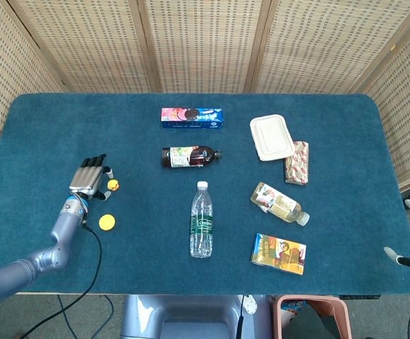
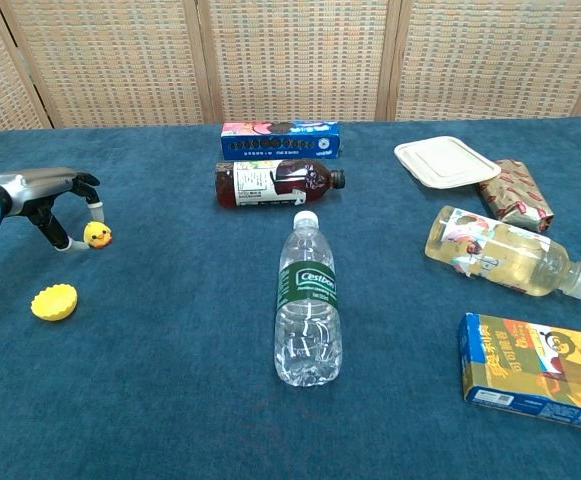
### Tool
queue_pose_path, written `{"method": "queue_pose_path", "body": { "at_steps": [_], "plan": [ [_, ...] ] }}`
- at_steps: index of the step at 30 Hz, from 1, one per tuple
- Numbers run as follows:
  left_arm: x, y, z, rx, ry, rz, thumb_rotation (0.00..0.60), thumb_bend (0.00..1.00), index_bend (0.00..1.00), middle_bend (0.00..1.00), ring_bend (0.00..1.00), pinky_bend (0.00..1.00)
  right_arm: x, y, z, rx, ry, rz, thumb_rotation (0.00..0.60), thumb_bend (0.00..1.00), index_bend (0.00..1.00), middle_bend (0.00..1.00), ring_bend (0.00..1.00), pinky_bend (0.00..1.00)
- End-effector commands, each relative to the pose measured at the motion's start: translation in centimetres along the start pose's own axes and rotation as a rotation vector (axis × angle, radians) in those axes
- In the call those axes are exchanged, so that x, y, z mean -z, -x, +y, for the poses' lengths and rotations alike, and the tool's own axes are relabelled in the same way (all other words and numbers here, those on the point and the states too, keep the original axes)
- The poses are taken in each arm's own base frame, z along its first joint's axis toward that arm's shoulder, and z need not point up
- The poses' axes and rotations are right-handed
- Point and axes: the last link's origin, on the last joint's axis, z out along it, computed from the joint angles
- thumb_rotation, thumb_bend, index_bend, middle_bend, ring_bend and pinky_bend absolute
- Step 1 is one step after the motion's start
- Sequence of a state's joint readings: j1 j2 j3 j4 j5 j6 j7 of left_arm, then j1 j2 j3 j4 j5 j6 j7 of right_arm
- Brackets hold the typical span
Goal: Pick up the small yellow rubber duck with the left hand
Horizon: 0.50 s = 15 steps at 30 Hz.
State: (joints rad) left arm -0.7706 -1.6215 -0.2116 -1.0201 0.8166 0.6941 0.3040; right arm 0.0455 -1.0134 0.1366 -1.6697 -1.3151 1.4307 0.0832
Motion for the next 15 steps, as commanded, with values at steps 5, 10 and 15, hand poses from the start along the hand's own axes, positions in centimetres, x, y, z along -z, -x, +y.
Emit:
{"method": "queue_pose_path", "body": {
  "at_steps": [5, 10, 15],
  "plan": [
    [-0.5, 0.3, 0.6, -0.003, 0.009, -0.002, 0.6, 0.33, 0.5, 0.0, 0.0, 0.0, -0.1, 0.0, 0.1, 0.0, 0.004, -0.001, 0.6, 0.0, 0.0, 0.0, 0.0, 0.0],
    [-0.4, -0.4, 0.5, 0.003, 0.008, 0.018, 0.6, 0.33, 0.52, 0.0, 0.0, 0.0, 0.0, 0.1, 0.0, -0.001, 0.002, -0.001, 0.6, 0.0, 0.0, 0.0, 0.0, 0.0],
    [0.5, -1.9, 0.0, 0.022, 0.024, 0.059, 0.6, 0.33, 0.52, 0.0, 0.0, 0.0, 0.1, 0.1, -0.1, -0.001, -0.003, -0.001, 0.6, 0.0, 0.0, 0.0, 0.0, 0.0]
  ]
}}
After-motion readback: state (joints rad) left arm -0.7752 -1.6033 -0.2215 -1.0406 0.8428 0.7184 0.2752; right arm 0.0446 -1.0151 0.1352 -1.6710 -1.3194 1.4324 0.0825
